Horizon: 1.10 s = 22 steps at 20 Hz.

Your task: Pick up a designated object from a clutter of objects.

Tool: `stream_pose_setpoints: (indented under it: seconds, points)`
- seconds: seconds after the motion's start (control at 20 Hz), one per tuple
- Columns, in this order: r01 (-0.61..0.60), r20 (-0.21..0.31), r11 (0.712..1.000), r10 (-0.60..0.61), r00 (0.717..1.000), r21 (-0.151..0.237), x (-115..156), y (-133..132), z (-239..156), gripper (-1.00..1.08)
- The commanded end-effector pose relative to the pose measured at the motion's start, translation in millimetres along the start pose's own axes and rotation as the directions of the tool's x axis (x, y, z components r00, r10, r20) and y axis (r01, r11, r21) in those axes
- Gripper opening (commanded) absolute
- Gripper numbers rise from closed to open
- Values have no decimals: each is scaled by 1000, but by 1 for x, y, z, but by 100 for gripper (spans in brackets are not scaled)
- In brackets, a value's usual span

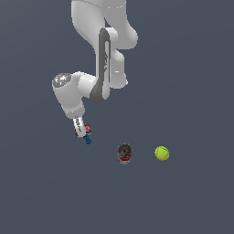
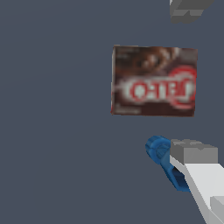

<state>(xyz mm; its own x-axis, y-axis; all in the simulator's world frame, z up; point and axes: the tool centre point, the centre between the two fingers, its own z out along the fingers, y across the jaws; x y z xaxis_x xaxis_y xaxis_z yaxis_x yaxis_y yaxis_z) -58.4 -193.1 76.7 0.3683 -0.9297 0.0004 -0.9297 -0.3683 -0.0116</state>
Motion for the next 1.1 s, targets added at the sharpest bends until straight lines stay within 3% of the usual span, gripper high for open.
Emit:
stream_pose_setpoints:
  seconds: [0.0, 0.4, 1.05]
  points:
    - [-30, 1, 999, 30, 1000, -10, 1, 9, 9, 100]
    - [-38, -10, 999, 38, 999, 3, 7, 6, 6, 100]
    - [-42, 0, 999, 42, 999, -11, 2, 12, 58, 100]
